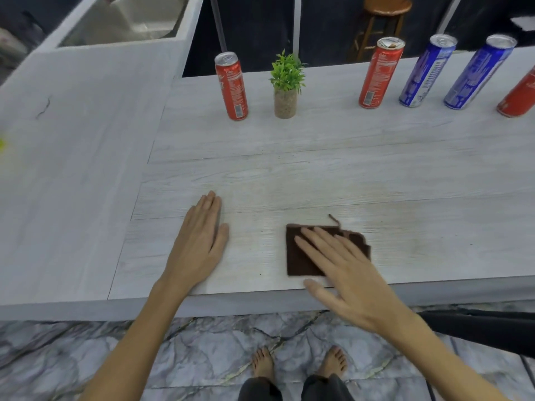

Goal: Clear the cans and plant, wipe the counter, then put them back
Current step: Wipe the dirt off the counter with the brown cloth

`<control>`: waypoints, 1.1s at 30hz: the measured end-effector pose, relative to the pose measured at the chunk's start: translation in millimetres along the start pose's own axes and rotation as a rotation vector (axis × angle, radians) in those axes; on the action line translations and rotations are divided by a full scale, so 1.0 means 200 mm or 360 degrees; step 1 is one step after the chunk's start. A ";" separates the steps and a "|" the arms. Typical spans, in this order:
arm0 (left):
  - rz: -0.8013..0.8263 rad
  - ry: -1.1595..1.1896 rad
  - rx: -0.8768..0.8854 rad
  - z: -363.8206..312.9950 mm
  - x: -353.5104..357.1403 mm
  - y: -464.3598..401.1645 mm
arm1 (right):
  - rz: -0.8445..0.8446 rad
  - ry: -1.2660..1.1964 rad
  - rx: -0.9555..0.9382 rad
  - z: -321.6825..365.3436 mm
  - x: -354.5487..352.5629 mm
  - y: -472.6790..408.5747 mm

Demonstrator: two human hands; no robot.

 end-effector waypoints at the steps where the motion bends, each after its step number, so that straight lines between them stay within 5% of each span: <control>1: -0.0003 0.0004 0.0001 0.00 0.00 0.00 | -0.0019 0.0018 0.0071 -0.05 -0.03 -0.01; 7: -0.0012 0.0026 0.0004 -0.01 0.00 0.00 | -0.0083 0.0142 0.0411 -0.08 -0.06 -0.42; 15: -0.0012 0.0020 0.0027 0.01 -0.01 0.00 | -0.0021 0.0012 0.0017 0.36 0.15 -0.23; 20: -0.0015 0.0032 0.0019 0.01 0.00 0.01 | 0.0000 -0.0027 0.0090 0.15 0.06 0.01; 26: -0.0012 0.0040 0.0015 0.00 0.00 0.01 | -0.0057 0.0152 0.0384 -0.03 -0.03 -0.35; 33: 0.0000 0.0065 0.0027 0.01 -0.01 0.00 | -0.0043 0.0146 0.0093 0.28 0.10 -0.42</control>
Point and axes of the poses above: each hand's wrist, its own y-axis away from the middle knuckle, its own x-axis out of the palm, z = x × y, the point moved 3 cm from there along -y, towards the middle knuckle, and after that the axes turned 1 degree about -y, right-handed, at the moved point
